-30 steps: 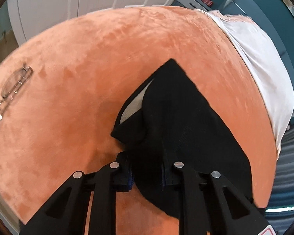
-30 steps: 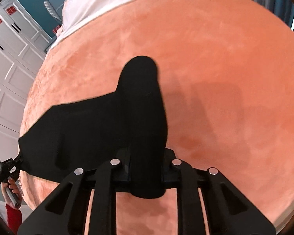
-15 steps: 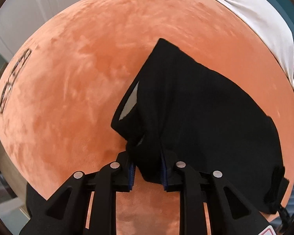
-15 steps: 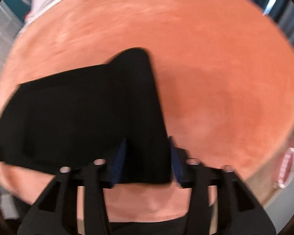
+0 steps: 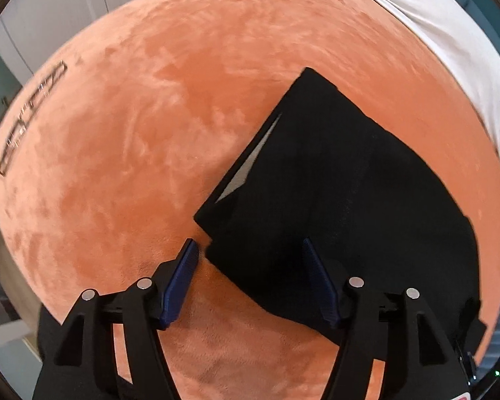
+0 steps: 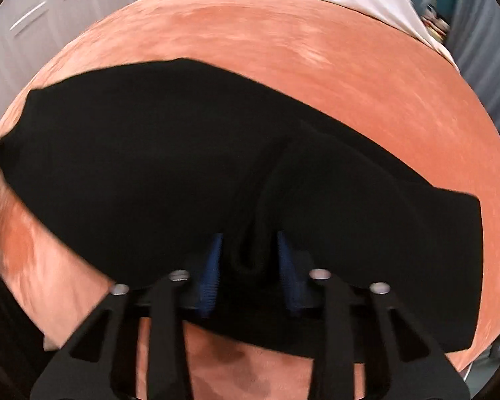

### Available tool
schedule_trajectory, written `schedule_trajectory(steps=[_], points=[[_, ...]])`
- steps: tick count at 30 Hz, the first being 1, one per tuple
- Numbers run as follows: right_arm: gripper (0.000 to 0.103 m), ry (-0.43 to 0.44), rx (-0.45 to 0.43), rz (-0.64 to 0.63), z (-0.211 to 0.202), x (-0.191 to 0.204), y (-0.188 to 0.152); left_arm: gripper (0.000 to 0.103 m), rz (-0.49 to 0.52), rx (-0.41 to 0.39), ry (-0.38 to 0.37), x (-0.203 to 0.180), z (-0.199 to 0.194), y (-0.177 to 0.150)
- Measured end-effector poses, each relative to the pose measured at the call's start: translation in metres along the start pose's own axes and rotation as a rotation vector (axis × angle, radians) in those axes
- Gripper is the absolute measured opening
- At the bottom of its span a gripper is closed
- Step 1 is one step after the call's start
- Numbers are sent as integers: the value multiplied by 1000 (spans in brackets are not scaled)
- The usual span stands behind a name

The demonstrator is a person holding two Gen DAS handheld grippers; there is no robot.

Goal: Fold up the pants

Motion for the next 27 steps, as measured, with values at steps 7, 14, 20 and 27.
schedule_trajectory(steps=[7, 14, 20, 27], points=[[20, 152, -96, 104, -39, 24, 44, 72, 21, -12, 6, -7, 4, -3], [54, 221, -13, 190, -12, 33, 36, 55, 51, -60, 19, -17, 16, 8], [65, 144, -107, 279, -57, -23, 22, 15, 137, -125, -34, -64, -18, 12], [75, 108, -103, 370, -70, -72, -9, 49, 556, -102, -292, -224, -75, -77]])
Point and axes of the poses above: each gripper's, at about its wrist camera, not at the fingertips, and z roughly the way its jaws point, x to its left, y to its top, the point moved 2 cm from there along z, roughly the way its jaws point, and after that the axes turned 8 degrees about -y, right-handed, at the moved point
